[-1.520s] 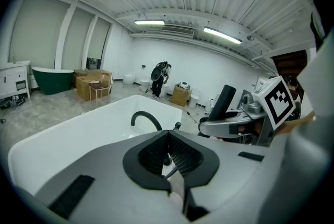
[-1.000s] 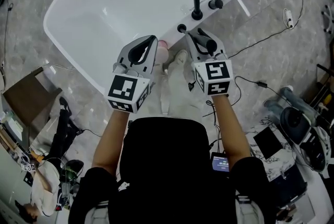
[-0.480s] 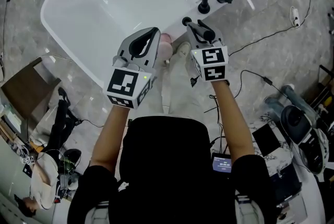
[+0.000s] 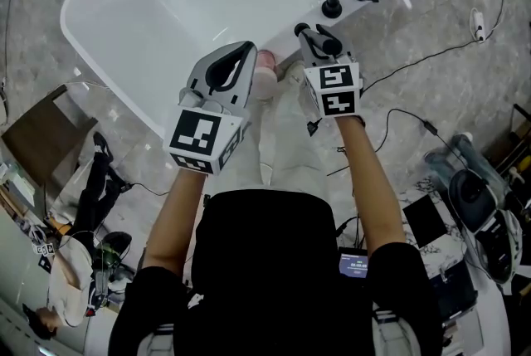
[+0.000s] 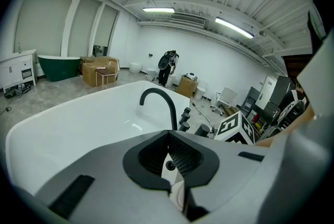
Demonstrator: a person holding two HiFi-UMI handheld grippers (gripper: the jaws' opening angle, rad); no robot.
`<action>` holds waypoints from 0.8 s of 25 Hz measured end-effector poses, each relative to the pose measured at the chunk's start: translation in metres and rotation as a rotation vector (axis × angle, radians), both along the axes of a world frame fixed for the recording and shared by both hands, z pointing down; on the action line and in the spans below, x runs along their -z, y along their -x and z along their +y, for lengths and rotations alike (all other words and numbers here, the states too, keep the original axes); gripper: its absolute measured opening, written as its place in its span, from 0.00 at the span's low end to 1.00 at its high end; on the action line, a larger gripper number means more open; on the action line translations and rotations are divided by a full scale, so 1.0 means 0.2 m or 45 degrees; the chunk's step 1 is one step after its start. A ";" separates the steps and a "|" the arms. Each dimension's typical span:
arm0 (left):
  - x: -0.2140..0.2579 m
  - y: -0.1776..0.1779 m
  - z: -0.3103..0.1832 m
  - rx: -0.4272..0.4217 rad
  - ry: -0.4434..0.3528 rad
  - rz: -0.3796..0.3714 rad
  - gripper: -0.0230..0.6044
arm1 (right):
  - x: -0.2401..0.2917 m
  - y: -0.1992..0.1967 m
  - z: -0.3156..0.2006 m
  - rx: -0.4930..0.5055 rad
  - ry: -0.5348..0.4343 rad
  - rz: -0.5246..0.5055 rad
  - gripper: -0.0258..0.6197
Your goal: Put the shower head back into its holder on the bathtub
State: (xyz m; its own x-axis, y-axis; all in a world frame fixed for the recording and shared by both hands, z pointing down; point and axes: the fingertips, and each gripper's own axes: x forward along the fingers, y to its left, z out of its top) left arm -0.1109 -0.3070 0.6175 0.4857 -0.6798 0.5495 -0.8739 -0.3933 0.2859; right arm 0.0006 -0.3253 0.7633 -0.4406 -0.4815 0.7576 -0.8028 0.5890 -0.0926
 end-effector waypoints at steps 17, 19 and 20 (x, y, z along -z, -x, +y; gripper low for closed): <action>-0.09 0.03 0.00 0.055 0.051 0.038 0.06 | -0.21 0.04 0.02 0.021 0.045 0.027 0.27; -0.09 0.03 -0.01 0.055 0.048 0.037 0.06 | -0.23 0.04 0.02 0.019 0.046 0.023 0.27; -0.10 0.03 -0.02 0.056 0.049 0.037 0.06 | -0.23 0.04 0.01 0.019 0.042 0.020 0.27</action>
